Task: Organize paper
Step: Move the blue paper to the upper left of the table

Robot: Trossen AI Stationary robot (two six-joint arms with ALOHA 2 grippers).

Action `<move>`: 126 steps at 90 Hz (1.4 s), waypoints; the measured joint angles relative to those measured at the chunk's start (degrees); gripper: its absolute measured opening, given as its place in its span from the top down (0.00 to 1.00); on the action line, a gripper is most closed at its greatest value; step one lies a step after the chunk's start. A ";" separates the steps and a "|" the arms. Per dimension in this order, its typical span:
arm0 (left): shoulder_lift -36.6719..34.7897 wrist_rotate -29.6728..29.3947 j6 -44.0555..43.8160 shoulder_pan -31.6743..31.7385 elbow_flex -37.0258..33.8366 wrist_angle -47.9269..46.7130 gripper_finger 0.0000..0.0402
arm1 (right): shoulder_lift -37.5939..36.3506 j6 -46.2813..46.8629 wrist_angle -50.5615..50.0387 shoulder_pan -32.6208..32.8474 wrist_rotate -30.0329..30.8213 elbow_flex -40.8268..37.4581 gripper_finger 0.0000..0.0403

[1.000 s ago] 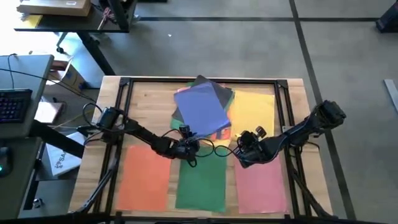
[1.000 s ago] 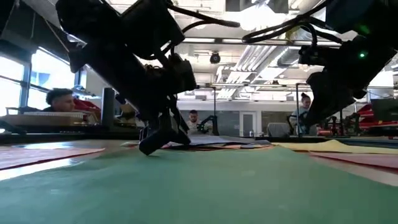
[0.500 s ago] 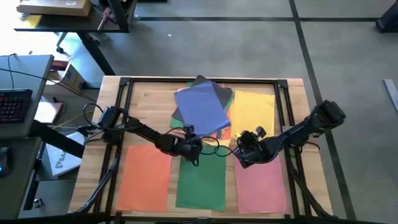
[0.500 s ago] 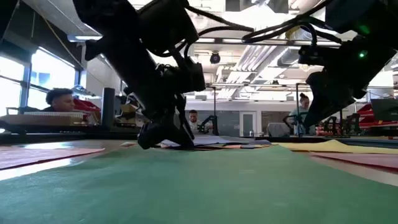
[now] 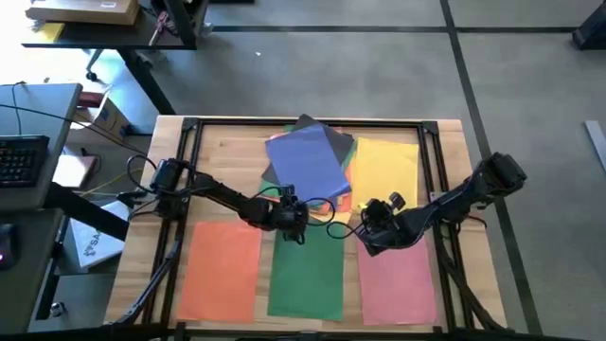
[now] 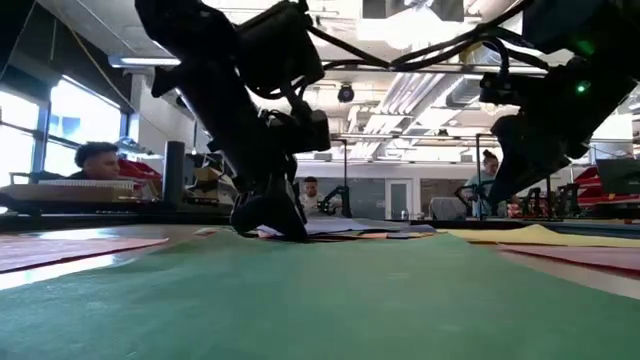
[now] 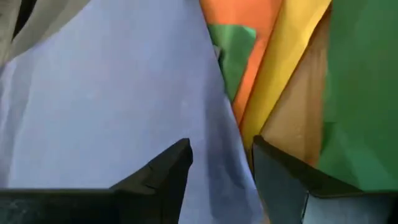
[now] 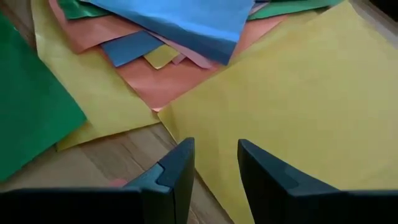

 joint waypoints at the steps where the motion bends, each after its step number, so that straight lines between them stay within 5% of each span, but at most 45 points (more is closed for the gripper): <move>1: 0.00 -0.20 0.01 0.00 -0.01 -0.13 0.62 | 0.00 0.00 0.00 0.00 0.03 0.00 0.73; 41: 0.05 0.71 -4.00 1.21 -0.13 -4.38 0.98 | 0.35 -0.15 1.55 0.00 0.96 0.00 0.73; 76: -2.13 -2.17 -7.43 -3.16 10.35 -25.55 1.00 | 0.42 -0.17 1.70 0.02 0.94 0.00 0.73; 94: -2.51 -0.84 -8.24 -2.58 10.48 -23.85 1.00 | 0.42 -0.16 2.13 0.00 1.18 0.00 0.73; 108: -1.91 7.03 -7.43 0.00 7.59 -12.57 0.99 | 0.44 -0.16 2.18 0.00 1.20 0.01 0.73; 126: -1.95 12.73 -6.12 2.87 6.88 -13.65 0.83 | 0.46 -0.17 2.39 0.02 1.20 0.02 0.73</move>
